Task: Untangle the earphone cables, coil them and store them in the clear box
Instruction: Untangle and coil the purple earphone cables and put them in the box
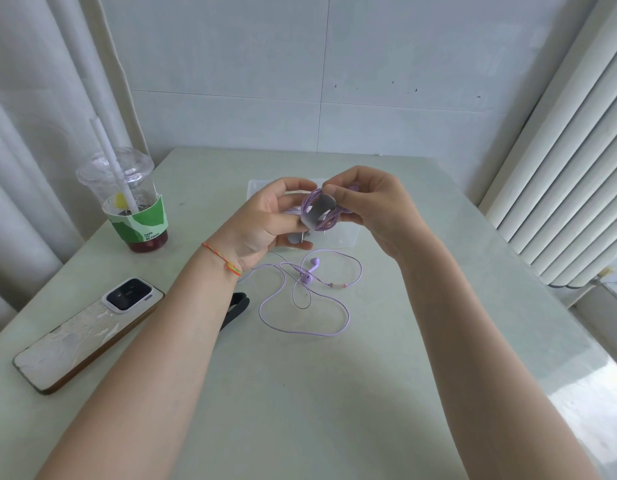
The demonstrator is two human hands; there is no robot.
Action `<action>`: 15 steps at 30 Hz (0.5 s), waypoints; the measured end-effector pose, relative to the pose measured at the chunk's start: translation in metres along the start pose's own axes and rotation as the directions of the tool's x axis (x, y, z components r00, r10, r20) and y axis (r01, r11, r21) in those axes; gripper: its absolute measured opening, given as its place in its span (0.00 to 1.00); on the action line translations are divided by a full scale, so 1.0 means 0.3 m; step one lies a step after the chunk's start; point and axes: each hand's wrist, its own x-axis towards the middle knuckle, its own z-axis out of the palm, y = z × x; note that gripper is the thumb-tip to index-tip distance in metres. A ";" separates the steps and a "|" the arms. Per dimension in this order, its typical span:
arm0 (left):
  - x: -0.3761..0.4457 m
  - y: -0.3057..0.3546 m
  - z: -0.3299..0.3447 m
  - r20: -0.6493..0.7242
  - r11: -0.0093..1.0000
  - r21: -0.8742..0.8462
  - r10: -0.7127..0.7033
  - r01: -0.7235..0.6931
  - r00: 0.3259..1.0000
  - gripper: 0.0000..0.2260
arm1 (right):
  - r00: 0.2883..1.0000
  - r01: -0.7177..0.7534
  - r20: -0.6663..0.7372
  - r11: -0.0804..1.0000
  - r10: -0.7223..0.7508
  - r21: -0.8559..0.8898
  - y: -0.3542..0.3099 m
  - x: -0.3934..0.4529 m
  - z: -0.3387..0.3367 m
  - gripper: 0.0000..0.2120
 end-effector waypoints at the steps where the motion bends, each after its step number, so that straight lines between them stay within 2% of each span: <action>1: 0.004 -0.002 0.003 -0.033 1.000 -0.010 0.023 -0.023 0.999 0.23 | 1.000 0.003 -0.007 1.000 -0.003 0.018 0.000 0.000 0.003 0.03; 5: 0.016 -0.006 -0.006 -0.122 0.997 -0.051 0.054 -0.060 0.991 0.25 | 1.000 0.016 -0.023 0.993 -0.013 0.113 -0.003 0.001 0.000 0.02; 10: 0.008 -0.014 -0.018 0.042 0.992 -0.126 0.024 -0.019 0.999 0.19 | 0.997 0.017 -0.079 0.983 -0.002 0.181 0.003 0.001 0.011 0.02; 15: -0.001 0.008 -0.020 0.100 0.991 -0.090 -0.091 0.101 0.991 0.16 | 0.990 0.039 -0.137 0.999 -0.034 0.034 0.006 0.007 0.007 0.06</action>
